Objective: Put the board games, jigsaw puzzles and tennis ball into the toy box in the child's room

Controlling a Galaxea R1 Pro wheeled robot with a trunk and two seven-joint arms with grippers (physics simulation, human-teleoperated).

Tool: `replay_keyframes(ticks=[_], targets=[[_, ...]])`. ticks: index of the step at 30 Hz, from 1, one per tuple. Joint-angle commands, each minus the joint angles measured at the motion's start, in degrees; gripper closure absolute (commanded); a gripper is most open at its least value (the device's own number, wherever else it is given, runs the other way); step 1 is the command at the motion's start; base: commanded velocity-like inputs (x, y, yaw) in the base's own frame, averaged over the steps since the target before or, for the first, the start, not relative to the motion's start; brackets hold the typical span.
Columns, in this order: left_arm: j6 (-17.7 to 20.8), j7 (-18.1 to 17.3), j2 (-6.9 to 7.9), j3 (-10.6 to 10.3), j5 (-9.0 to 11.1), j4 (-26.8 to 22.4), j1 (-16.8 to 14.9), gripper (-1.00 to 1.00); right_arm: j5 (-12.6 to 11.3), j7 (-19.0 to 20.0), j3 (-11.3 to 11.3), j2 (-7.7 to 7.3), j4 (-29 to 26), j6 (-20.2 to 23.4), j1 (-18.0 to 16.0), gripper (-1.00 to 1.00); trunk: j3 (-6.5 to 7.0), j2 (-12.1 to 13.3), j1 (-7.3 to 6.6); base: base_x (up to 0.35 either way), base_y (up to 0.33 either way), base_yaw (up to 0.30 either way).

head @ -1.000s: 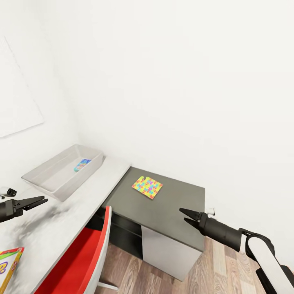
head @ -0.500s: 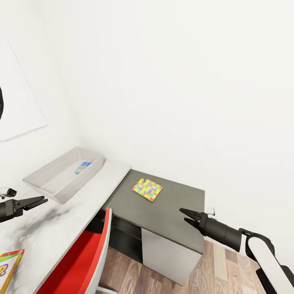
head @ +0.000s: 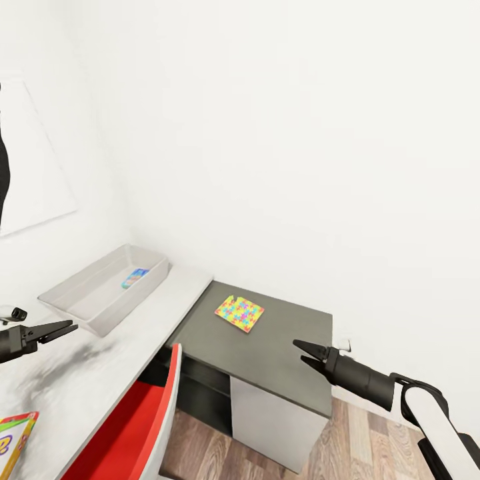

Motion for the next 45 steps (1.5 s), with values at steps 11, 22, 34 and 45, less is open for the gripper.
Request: replay_keyframes(ticks=[11, 22, 34, 45], targets=[[0.6, -0.2, 0.02, 0.0, -0.1, 0.0, 0.0, -1.00, 0.4, 0.5, -0.1, 0.03, 0.1, 0.2, -0.1, -1.00, 0.90, -0.1, 0.03, -0.077, 0.000, -0.133], [0.6, -0.2, 0.02, 0.0, -0.1, -0.1, 0.0, -1.00, 0.4, 0.5, -0.1, 0.08, 0.2, 0.2, -0.1, -1.00, 1.90, -0.1, 0.03, -0.054, 0.000, -0.152], [0.6, -0.2, 0.02, 0.0, -0.1, -0.2, 0.0, -1.00, 0.5, 0.4, -0.1, 0.09, 0.3, 0.2, -0.1, -1.00, 2.98, -0.1, 0.03, -0.114, 0.000, -0.158], [0.6, -0.2, 0.02, 0.0, -0.1, -0.2, 0.0, -1.00, 0.5, 0.4, -0.1, 0.34, 0.4, 0.2, -0.1, -1.00, 3.96, -0.1, 0.03, -0.154, -0.053, -0.163]])
